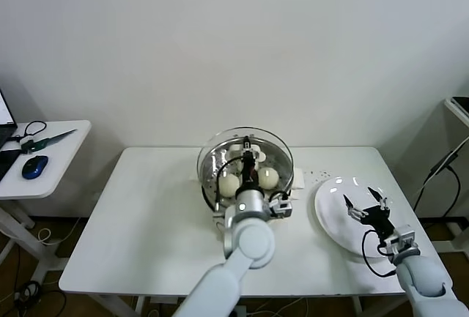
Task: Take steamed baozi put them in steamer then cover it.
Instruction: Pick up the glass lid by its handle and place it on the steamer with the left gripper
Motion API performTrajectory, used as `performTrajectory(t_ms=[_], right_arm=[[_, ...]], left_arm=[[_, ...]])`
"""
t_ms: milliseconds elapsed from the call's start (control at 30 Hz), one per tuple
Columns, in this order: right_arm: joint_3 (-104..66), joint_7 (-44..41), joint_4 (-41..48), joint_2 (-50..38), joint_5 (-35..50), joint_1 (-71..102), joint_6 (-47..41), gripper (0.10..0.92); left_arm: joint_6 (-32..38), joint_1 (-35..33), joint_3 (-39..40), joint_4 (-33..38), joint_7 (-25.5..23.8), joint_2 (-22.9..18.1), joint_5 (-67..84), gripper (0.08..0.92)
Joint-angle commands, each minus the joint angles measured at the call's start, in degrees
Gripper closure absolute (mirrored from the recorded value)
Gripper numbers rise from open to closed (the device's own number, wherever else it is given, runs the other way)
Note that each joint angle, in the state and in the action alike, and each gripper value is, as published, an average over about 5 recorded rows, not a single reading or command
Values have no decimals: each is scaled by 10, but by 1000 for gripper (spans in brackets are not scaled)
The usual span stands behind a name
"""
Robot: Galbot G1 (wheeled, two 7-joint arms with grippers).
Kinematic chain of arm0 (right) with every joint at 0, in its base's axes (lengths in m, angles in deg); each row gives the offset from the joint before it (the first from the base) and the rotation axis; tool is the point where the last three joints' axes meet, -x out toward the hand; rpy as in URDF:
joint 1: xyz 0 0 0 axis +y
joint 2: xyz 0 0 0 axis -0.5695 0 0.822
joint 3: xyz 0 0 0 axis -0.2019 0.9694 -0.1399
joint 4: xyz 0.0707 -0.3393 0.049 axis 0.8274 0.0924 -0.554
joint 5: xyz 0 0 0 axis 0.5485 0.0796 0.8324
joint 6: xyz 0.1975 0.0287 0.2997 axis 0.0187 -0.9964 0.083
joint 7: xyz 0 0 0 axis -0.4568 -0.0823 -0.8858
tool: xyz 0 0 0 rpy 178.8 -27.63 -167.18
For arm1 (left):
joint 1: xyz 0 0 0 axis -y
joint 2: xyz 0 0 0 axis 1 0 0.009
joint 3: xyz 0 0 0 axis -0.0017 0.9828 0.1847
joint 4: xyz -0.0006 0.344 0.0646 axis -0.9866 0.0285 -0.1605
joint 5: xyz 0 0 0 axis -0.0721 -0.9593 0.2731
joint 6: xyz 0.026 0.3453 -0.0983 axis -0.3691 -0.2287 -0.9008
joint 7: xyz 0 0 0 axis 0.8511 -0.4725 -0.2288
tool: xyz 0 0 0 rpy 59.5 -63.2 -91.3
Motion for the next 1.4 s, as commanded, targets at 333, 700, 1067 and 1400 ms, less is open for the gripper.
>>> performTrajectory(t_ms=[333, 700, 1067, 1400], right_arm=[[-6, -2, 3, 4, -9, 2, 4, 203], [-9, -6, 7, 7, -15, 4, 8, 203], [-12, -11, 10, 8, -18, 4, 11, 203], [-14, -14, 13, 11, -24, 5, 13, 203]], left_arm=[[-28, 11, -6, -76, 25, -21, 22, 850], [-28, 18, -11, -88, 32, -20, 34, 850], [-28, 15, -10, -88, 47, -20, 49, 850], [-28, 14, -7, -91, 46, -21, 48, 850]])
